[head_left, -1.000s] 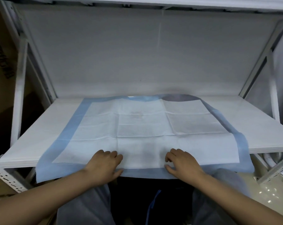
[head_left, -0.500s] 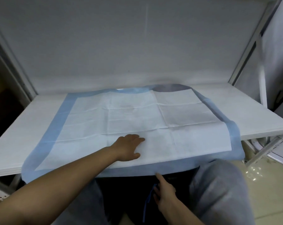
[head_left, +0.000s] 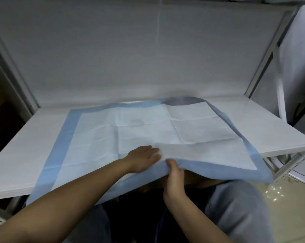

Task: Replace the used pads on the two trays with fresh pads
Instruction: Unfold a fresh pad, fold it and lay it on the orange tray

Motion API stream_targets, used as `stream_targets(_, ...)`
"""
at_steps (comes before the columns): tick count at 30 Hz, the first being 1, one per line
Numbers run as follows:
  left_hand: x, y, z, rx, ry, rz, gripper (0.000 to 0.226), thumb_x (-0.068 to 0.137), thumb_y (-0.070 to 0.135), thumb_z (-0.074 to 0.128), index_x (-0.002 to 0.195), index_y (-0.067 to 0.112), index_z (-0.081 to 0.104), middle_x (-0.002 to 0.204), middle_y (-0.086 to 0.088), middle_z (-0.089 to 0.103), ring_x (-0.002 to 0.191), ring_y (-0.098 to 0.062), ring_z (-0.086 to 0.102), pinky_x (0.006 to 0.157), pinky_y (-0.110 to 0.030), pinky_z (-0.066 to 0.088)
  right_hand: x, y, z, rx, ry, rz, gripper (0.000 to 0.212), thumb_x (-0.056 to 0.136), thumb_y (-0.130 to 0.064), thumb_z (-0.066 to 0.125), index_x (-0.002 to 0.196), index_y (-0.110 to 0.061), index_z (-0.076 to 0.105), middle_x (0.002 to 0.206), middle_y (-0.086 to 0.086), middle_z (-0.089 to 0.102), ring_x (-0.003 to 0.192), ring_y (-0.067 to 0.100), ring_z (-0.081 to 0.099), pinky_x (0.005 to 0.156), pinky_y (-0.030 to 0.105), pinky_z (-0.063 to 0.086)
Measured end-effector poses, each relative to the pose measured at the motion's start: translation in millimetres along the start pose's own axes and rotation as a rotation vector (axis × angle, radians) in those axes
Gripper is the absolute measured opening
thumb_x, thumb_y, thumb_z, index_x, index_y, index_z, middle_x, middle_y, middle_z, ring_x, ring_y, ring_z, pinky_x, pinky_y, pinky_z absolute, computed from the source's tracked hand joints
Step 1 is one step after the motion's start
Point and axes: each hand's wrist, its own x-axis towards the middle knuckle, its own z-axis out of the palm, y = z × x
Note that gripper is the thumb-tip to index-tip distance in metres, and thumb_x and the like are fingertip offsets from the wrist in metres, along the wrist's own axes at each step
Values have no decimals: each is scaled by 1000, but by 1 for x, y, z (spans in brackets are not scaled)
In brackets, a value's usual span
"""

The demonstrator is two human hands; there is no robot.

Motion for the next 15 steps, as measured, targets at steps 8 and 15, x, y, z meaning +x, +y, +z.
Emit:
stream_targets(8,8,30,-9,-466,144,-11,59,101,48,21,151,18,17,158,2,17,145,-15,17,118,-27,8,1,-63,9,206,-79,15,18,93,-19,45,99,-15,62,90,6,63,84,21,60,71,30,48)
stream_targets(15,14,67,-3,-967,56,-115,67,96,55,34,152,27,10,157,4,16,143,-21,22,114,-40,23,10,-117,-4,180,-128,-159,18,95,-18,43,94,-13,60,77,2,70,74,18,63,66,30,49)
